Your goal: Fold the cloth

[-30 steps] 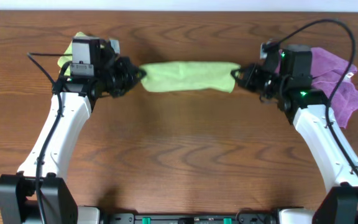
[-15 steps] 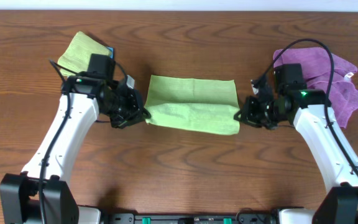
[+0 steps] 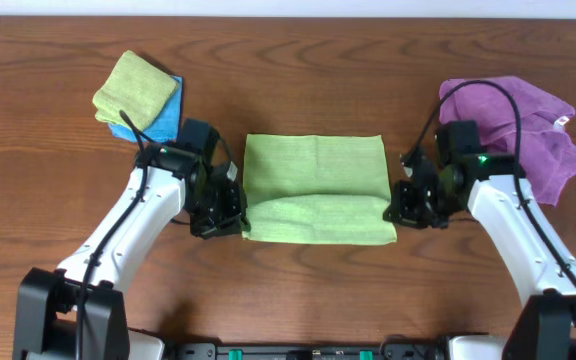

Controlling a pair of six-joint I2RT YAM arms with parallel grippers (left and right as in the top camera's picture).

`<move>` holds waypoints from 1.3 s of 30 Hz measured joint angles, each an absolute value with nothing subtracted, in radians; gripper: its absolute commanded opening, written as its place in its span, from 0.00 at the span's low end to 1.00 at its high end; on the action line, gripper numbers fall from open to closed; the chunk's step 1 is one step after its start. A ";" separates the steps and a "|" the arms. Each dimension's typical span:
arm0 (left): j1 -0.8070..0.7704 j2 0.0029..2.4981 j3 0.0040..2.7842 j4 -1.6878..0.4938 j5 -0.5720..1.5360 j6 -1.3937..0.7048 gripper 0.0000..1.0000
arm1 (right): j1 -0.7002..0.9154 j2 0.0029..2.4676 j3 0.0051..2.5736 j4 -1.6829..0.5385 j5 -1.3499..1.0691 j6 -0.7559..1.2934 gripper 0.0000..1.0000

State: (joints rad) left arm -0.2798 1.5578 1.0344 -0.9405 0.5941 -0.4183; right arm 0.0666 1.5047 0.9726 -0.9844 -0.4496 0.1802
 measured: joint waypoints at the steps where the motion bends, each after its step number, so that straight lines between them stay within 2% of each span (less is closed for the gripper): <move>1: -0.280 1.558 1.034 -0.937 0.594 -0.418 0.06 | 0.067 1.505 0.951 -0.984 -0.447 0.177 0.02; 12: -0.280 1.558 1.032 -0.793 0.594 -0.487 0.06 | 0.067 1.505 0.892 -0.839 -0.435 0.175 0.01; 27: -0.280 1.560 1.031 -0.455 0.493 -0.661 0.06 | 0.067 1.521 0.892 -0.435 -0.356 0.216 0.01; 39: -0.280 1.707 1.030 -0.235 0.478 -0.686 0.06 | 0.067 1.638 0.892 -0.206 -0.314 0.233 0.01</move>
State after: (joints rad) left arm -0.2798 1.7065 1.0298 -0.2348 0.4782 -0.6857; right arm 0.0666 1.6382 0.8925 -0.2058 -0.3141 0.2325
